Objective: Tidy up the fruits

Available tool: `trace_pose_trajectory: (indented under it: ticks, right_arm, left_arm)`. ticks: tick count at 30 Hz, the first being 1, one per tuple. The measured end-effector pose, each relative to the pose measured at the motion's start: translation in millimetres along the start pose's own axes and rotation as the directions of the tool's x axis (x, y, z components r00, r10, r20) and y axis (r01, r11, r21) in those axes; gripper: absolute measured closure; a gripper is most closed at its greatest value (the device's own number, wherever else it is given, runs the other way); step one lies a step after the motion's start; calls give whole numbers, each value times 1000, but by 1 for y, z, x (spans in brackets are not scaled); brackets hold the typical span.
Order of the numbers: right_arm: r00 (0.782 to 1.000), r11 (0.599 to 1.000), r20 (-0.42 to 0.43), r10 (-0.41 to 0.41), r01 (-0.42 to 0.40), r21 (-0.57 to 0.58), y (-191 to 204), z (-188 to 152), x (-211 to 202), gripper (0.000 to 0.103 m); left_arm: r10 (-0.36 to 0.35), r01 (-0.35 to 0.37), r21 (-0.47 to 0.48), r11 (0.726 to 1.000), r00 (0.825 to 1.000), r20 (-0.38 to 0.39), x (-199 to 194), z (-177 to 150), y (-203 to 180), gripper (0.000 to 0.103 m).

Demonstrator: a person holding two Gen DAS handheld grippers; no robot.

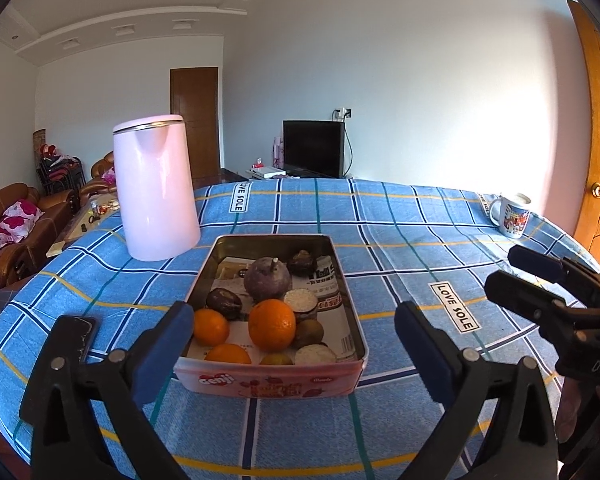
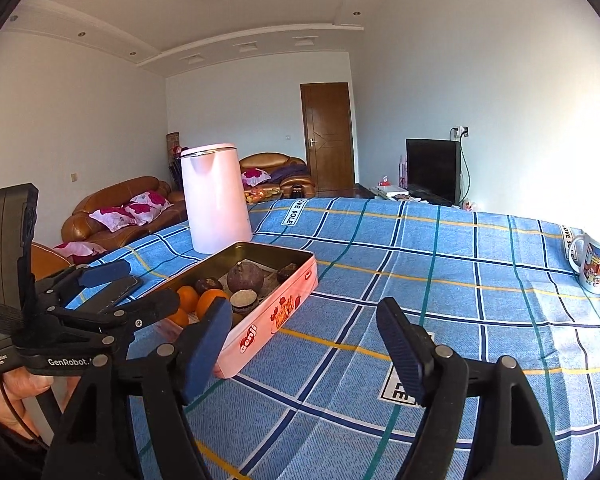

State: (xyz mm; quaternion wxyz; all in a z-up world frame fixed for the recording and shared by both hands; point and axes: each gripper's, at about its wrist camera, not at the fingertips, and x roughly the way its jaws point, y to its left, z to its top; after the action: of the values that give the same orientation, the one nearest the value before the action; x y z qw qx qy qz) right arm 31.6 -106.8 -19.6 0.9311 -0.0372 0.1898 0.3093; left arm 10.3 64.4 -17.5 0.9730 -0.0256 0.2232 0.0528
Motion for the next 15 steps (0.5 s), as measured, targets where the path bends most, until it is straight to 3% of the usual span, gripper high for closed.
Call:
trace_pose_trajectory:
  ticks: [15]
  right_arm:
    - [1000,1000,10,-23,23,2,-7,-7,-13,26]
  left_arm:
    - [3,-3,20,1000,1000,-27,0,1,-14,1]
